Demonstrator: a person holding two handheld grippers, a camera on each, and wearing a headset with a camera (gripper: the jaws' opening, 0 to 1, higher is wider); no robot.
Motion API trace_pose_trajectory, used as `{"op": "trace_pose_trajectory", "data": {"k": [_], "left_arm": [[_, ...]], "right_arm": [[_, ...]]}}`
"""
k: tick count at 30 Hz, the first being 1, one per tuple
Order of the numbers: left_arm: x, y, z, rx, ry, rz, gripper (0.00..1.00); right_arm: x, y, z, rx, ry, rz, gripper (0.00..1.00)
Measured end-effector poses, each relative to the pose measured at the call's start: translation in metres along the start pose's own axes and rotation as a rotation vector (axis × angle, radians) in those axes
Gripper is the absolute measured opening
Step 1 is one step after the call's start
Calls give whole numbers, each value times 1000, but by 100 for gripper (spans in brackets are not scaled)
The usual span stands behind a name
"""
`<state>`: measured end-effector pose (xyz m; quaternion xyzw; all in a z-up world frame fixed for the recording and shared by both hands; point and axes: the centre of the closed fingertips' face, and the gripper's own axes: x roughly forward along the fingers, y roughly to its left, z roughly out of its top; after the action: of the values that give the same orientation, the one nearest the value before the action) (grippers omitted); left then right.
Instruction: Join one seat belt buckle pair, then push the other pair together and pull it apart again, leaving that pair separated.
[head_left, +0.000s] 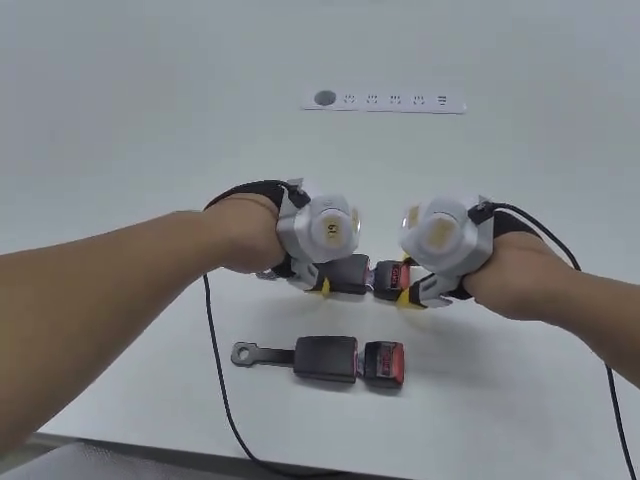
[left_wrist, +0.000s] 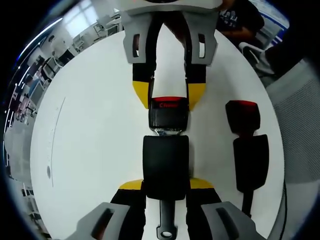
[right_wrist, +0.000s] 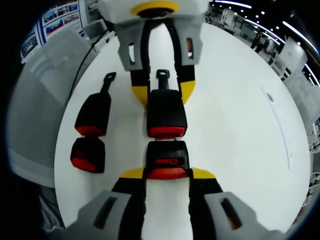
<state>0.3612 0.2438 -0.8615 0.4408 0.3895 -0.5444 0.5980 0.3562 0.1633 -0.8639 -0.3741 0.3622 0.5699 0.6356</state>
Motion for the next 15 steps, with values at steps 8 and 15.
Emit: {"op": "trace_pose_trajectory", "data": {"k": [8, 15], "left_arm": [[1, 0, 0, -3, -3, -5, 31], [0, 0, 0, -10, -21, -2, 31]], "right_arm": [[-2, 1, -3, 5, -3, 3, 31], [-11, 3, -13, 20, -19, 3, 31]]}}
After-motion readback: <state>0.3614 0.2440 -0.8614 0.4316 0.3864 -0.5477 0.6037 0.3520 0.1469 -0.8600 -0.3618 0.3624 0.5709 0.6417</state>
